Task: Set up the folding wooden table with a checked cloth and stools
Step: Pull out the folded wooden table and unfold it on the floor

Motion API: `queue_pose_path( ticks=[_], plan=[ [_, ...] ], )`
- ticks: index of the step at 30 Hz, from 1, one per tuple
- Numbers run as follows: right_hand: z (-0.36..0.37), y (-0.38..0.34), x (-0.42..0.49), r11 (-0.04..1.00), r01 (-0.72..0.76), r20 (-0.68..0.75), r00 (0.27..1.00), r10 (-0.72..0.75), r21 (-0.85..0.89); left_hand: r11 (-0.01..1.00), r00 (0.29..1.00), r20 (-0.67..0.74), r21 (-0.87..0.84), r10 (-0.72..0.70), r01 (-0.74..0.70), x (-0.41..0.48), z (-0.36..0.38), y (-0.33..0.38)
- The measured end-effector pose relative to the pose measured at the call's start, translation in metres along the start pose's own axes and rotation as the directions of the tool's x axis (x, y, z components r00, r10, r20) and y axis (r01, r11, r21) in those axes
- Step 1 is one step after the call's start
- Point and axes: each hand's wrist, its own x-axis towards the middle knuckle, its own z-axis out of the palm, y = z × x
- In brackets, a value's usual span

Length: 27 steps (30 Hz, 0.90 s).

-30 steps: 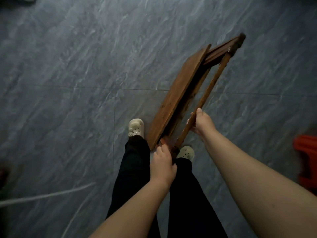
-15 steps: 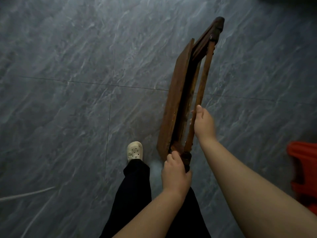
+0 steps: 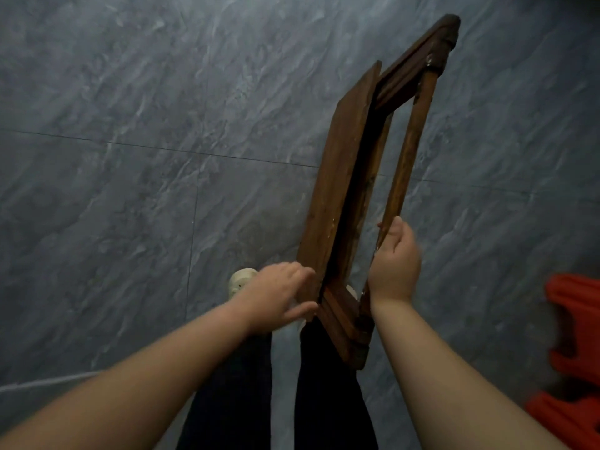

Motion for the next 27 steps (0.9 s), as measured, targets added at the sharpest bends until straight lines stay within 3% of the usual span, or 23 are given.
queue_pose_path(
  ticks=[4,7,13,18,25,27],
  plan=[
    [-0.015,0.006,0.006,1.000,-0.007,0.002,1.000,0.007,0.020,0.932,0.983,0.004,0.319,0.184,-0.175,0.055,-0.013,-0.022],
    [-0.022,0.013,0.010,1.000,-0.011,-0.006,1.000,0.011,0.025,0.862,0.957,0.109,0.414,0.270,-0.291,0.096,-0.009,-0.021],
    [-0.029,0.026,0.017,0.998,-0.018,0.002,1.000,0.018,0.057,0.688,0.872,0.385,0.546,0.301,-0.478,0.142,0.012,-0.010],
    [-0.032,0.027,0.018,0.995,-0.015,0.020,1.000,0.013,0.095,0.653,0.877,0.418,0.599,0.238,-0.463,0.158,0.018,-0.023],
    [-0.032,0.032,0.018,0.992,-0.023,0.021,1.000,0.021,0.126,0.471,0.843,0.463,0.699,0.275,-0.537,0.172,0.023,-0.021],
    [-0.029,0.032,0.018,0.993,-0.012,0.015,1.000,0.010,0.113,0.494,0.841,0.457,0.682,0.288,-0.540,0.180,0.023,-0.017]
  ],
)
